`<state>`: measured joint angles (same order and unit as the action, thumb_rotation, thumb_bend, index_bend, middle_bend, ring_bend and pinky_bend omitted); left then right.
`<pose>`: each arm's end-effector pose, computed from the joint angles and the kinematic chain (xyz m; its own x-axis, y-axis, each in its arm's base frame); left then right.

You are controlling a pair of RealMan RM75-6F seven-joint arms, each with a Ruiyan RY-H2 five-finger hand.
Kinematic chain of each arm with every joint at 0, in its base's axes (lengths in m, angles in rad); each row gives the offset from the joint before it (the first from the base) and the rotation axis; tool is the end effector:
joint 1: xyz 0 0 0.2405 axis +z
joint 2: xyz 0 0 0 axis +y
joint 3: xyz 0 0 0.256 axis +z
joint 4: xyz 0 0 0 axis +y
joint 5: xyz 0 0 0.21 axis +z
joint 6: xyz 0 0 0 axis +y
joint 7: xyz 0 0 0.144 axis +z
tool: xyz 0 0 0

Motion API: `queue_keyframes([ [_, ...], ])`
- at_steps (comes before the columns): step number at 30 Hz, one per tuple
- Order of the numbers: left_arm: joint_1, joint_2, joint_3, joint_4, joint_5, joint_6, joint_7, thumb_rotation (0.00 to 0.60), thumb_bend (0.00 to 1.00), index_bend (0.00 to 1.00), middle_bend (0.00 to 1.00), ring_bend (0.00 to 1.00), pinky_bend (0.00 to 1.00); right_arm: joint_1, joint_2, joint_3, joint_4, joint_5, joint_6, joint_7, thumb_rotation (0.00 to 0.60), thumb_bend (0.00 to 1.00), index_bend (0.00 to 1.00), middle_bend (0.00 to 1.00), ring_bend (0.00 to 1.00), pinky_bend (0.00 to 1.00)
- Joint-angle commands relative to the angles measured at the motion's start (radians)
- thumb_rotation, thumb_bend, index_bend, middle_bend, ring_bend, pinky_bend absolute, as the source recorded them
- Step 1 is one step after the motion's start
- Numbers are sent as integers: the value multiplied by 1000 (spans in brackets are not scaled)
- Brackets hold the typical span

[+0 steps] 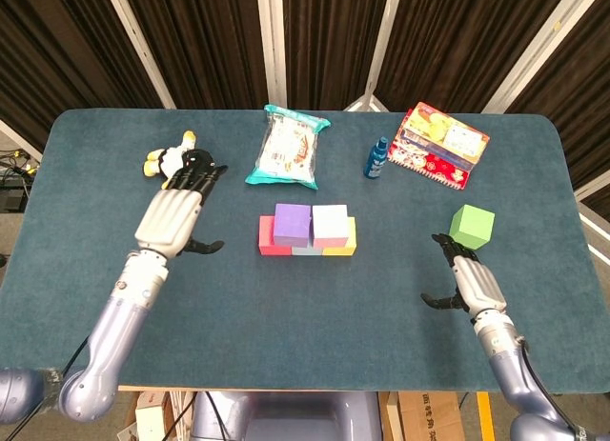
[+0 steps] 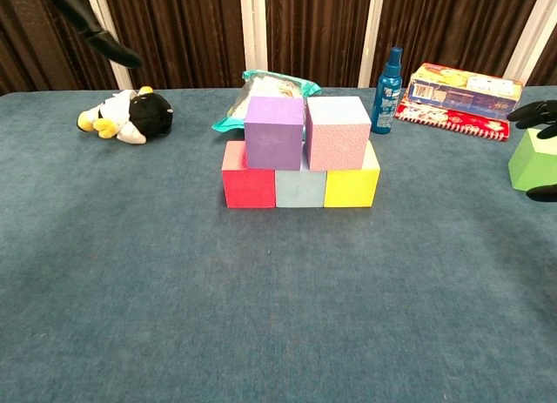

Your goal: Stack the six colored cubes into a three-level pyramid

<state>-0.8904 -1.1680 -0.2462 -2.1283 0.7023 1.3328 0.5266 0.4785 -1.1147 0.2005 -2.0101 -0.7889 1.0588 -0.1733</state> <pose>-0.0654 0.3223 0.1109 0.2851 0.1313 0.9495 0.9396 -0.2340 -0.2498 -0.2106 -0.2730 0.0954 -0.0031 -0.3602 0.9329 -0.9879 0.1458 0.0530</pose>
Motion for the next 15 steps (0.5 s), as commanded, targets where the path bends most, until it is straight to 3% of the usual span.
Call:
queue_keyframes([
  [1,87,34,78,-19,110,68,-18,600,156,0,103,14,46,6,-10,-1,2,3,12,-10,600,262,0,0,0,11],
  [8,297,71,241,22,308,218,-90,600,156,0,103,14,44,10,-42,-2,22,-10,63,-35,600,262,0,0,0,11],
  [15,409,80,281,81,369,250,-196,600,156,1,101,14,44,25,-79,-8,21,-5,79,-71,600,262,0,0,0,11],
])
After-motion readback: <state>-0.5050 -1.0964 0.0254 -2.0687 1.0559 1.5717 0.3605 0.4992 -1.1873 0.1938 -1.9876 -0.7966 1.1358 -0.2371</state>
